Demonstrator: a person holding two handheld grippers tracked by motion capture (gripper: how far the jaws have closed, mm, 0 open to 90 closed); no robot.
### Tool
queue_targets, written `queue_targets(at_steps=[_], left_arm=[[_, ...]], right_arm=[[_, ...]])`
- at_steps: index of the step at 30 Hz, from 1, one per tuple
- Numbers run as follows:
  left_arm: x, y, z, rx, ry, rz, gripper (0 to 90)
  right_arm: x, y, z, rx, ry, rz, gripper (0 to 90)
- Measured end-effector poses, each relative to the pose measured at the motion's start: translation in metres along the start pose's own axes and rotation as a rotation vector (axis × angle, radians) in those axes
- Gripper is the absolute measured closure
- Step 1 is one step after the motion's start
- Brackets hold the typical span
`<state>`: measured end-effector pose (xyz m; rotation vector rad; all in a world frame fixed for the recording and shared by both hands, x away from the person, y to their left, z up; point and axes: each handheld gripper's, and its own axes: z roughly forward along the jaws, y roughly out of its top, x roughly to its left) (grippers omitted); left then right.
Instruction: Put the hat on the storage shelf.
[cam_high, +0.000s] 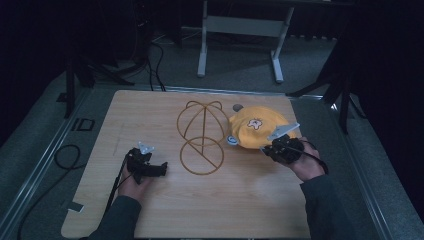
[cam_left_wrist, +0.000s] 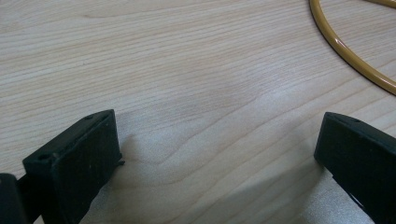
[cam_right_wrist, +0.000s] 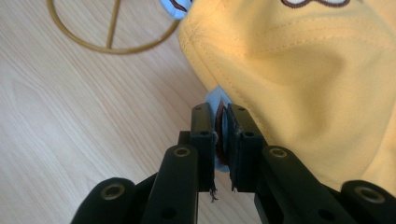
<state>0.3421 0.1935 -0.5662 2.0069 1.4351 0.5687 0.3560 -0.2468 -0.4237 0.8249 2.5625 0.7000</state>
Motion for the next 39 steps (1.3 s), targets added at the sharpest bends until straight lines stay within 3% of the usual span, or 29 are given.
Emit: queue_targets(at_steps=[17, 24, 33, 39], left_arm=[[0.000, 0.000, 0.000, -0.001, -0.001, 0.003, 0.1], [-0.001, 0.000, 0.000, -0.001, -0.002, 0.002, 0.1], [-0.001, 0.000, 0.000, -0.001, -0.001, 0.003, 0.2], [-0.001, 0.000, 0.000, -0.001, -0.002, 0.002, 0.1]], right_arm=[[-0.006, 0.013, -0.025, -0.062, -0.003, 0.017, 82.3], [-0.011, 0.012, -0.032, -0.093, 0.004, 0.047, 82.3], [-0.015, 0.010, -0.034, -0.080, 0.001, 0.058, 81.9], [-0.017, 0.004, -0.028, -0.013, -0.011, 0.054, 77.4]])
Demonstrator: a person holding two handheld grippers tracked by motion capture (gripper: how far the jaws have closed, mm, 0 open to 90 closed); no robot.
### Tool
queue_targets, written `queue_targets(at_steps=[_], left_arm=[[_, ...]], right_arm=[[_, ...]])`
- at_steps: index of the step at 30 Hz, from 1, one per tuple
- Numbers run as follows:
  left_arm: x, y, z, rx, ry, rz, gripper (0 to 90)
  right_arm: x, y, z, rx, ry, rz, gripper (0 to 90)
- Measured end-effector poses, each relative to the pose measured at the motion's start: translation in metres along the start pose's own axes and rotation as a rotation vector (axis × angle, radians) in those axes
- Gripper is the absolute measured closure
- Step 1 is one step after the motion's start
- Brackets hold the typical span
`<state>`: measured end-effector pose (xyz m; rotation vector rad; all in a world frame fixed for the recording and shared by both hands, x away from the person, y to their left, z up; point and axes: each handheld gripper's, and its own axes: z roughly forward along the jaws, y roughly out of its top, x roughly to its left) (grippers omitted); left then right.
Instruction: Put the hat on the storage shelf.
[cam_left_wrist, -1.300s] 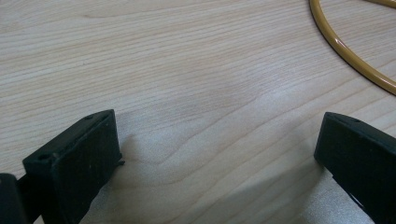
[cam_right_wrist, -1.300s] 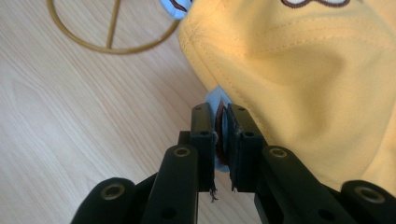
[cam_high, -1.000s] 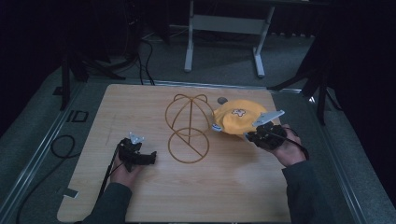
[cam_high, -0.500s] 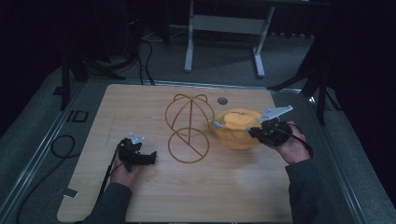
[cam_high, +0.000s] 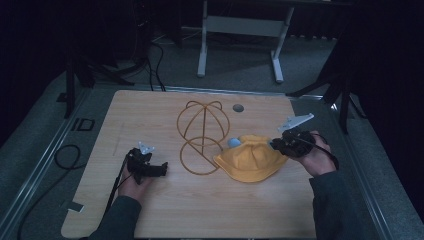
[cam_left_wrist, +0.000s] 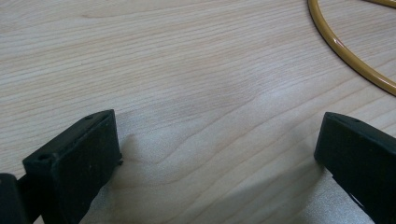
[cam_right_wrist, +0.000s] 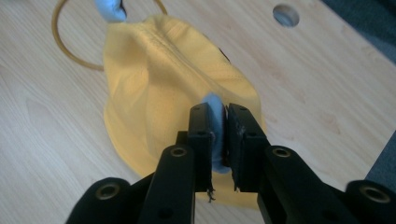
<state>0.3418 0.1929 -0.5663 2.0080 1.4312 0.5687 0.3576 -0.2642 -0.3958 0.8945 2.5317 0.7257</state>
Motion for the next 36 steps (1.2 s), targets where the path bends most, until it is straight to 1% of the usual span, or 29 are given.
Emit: queue_targets(at_steps=[1, 2, 3, 4, 7, 10, 14, 17, 23, 25, 26, 27, 30, 31, 36], left_arm=[[0.000, 0.000, 0.000, 0.000, 0.000, 0.001, 0.1], [0.000, 0.000, 0.000, 0.000, 0.000, 0.001, 0.1], [0.000, 0.000, 0.000, 0.000, 0.000, 0.001, 0.1], [0.000, 0.000, 0.000, 0.000, 0.000, 0.001, 0.1], [0.000, 0.000, 0.000, 0.000, 0.000, 0.000, 0.1], [0.000, 0.000, 0.000, 0.000, 0.000, 0.001, 0.1], [0.000, 0.000, 0.000, 0.000, 0.000, 0.000, 0.1], [0.000, 0.000, 0.000, 0.000, 0.000, 0.000, 0.1], [0.000, 0.000, 0.000, -0.003, 0.001, -0.002, 0.1], [0.000, 0.000, 0.000, -0.003, 0.001, -0.002, 0.1], [0.000, 0.000, 0.000, -0.003, 0.001, -0.002, 0.1], [0.000, 0.000, 0.000, -0.003, 0.001, -0.002, 0.1], [0.000, 0.000, 0.000, -0.003, 0.002, 0.001, 0.1], [0.000, 0.000, 0.000, -0.003, 0.002, 0.001, 0.1], [0.000, 0.000, 0.000, -0.003, 0.002, 0.001, 0.1]], right_arm=[[-0.001, -0.001, 0.002, 0.009, -0.010, -0.002, 72.2], [-0.001, -0.001, 0.002, 0.009, -0.010, -0.002, 72.2], [-0.001, -0.001, 0.002, 0.010, -0.007, -0.004, 69.6], [-0.001, -0.001, 0.002, 0.010, -0.007, -0.004, 69.6], [0.000, 0.002, 0.002, 0.014, -0.001, -0.011, 64.8], [0.001, 0.005, 0.003, 0.018, -0.002, -0.021, 63.3], [0.003, 0.010, 0.005, 0.026, 0.010, -0.034, 60.1], [0.005, 0.015, 0.010, 0.050, 0.017, -0.062, 56.8], [0.006, 0.020, 0.014, 0.062, 0.025, -0.079, 55.4], [0.006, 0.024, 0.018, 0.083, 0.032, -0.096, 54.6], [0.006, 0.024, 0.018, 0.083, 0.032, -0.096, 54.6], [0.006, 0.027, 0.020, 0.095, 0.035, -0.101, 53.7], [0.006, 0.030, 0.023, 0.108, 0.031, -0.102, 52.6], [0.007, 0.032, 0.026, 0.121, 0.027, -0.113, 52.5], [0.009, 0.037, 0.031, 0.146, 0.019, -0.132, 50.3]])
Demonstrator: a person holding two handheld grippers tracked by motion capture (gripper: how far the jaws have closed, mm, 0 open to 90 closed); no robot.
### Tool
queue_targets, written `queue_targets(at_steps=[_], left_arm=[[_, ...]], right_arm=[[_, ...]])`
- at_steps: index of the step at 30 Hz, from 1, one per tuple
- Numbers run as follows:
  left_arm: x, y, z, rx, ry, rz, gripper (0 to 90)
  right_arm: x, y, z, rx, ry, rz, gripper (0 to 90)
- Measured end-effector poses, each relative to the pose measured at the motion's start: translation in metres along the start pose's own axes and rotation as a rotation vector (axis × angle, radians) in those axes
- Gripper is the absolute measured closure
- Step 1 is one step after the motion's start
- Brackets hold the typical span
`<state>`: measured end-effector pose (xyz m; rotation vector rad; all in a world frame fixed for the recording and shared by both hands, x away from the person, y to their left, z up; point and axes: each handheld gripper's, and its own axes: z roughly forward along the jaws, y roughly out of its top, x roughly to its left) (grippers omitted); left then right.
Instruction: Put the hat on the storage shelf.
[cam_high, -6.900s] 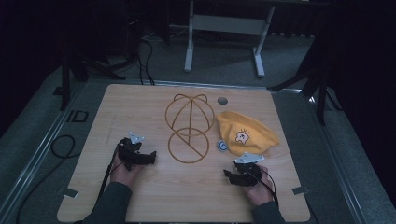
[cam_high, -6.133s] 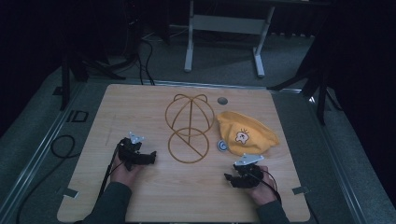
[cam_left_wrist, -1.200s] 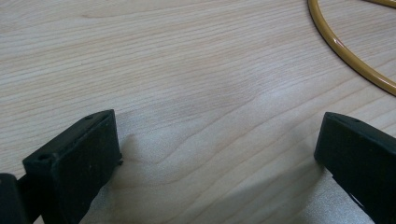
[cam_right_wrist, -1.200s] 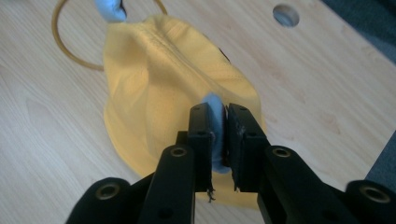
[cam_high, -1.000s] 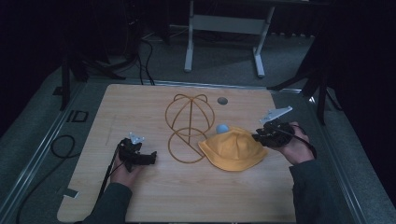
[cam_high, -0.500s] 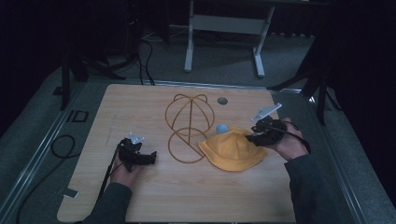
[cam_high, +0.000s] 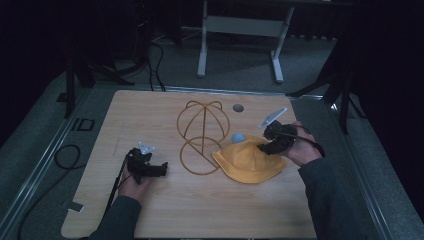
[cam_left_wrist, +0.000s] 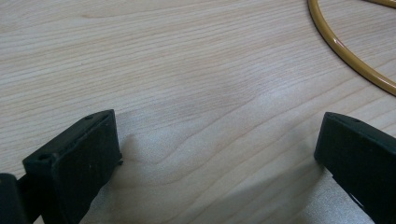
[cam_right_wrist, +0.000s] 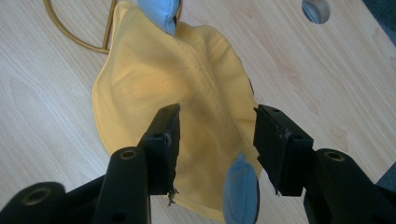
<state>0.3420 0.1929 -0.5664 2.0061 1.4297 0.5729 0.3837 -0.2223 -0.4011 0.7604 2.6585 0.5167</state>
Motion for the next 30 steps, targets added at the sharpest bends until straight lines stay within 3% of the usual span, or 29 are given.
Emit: queue_targets(at_steps=[8, 24, 27, 30], left_arm=[[0.000, 0.000, 0.000, 0.002, 0.000, 0.001, 0.1], [0.000, 0.000, 0.000, 0.000, 0.000, 0.000, 0.1], [0.000, 0.000, 0.000, 0.000, 0.000, 0.000, 0.1], [0.000, 0.000, 0.000, 0.000, 0.000, 0.000, 0.1]], right_arm=[[0.001, 0.013, 0.009, 0.041, 0.000, -0.023, 50.1], [-0.005, 0.023, 0.033, 0.130, 0.089, -0.025, 59.5], [-0.005, 0.024, 0.038, 0.143, 0.100, -0.031, 63.7], [-0.004, 0.025, 0.039, 0.148, 0.093, -0.051, 75.0]])
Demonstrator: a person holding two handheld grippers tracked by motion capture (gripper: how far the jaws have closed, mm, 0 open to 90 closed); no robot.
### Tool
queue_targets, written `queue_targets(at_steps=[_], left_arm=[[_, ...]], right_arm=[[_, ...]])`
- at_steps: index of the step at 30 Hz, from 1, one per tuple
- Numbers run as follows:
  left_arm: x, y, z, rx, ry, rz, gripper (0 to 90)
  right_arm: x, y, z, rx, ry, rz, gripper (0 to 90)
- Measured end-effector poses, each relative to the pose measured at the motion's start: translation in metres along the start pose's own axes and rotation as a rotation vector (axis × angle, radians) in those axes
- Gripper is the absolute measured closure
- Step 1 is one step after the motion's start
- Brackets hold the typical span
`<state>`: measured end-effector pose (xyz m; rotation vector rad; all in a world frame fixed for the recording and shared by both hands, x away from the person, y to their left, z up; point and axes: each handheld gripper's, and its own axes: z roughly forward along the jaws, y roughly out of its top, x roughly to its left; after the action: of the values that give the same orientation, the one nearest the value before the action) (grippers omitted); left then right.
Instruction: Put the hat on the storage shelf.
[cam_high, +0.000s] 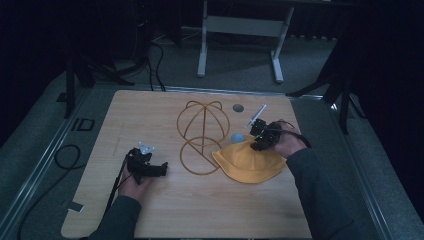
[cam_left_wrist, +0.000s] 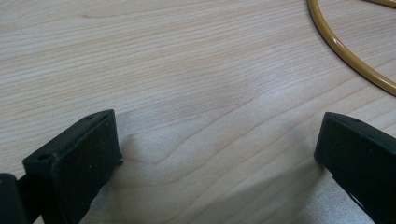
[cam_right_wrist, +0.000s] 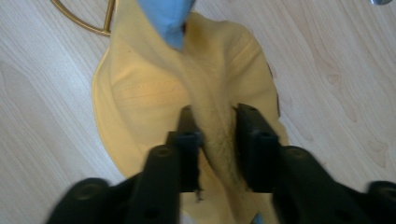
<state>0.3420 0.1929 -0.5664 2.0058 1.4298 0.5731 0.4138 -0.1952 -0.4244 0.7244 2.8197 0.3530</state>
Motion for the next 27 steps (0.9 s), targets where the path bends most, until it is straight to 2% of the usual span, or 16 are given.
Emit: queue_targets(at_steps=[1, 6, 14, 22, 27], left_arm=[[0.000, 0.000, 0.000, 0.000, 0.000, 0.000, 0.1], [0.000, 0.000, 0.000, 0.000, 0.000, 0.000, 0.1], [0.000, 0.000, 0.000, 0.000, 0.000, 0.000, 0.1], [0.000, 0.000, 0.000, 0.000, 0.000, 0.000, 0.1], [0.000, 0.000, 0.000, 0.002, 0.000, 0.000, 0.1]], right_arm=[[0.000, 0.000, -0.001, -0.004, -0.006, -0.005, 78.3], [0.001, -0.002, -0.006, 0.002, -0.027, -0.014, 82.3], [-0.002, -0.008, -0.018, -0.019, -0.057, 0.003, 83.0], [-0.007, -0.012, -0.026, -0.047, -0.084, 0.045, 83.2], [-0.010, -0.015, -0.033, -0.066, -0.082, 0.050, 83.2]])
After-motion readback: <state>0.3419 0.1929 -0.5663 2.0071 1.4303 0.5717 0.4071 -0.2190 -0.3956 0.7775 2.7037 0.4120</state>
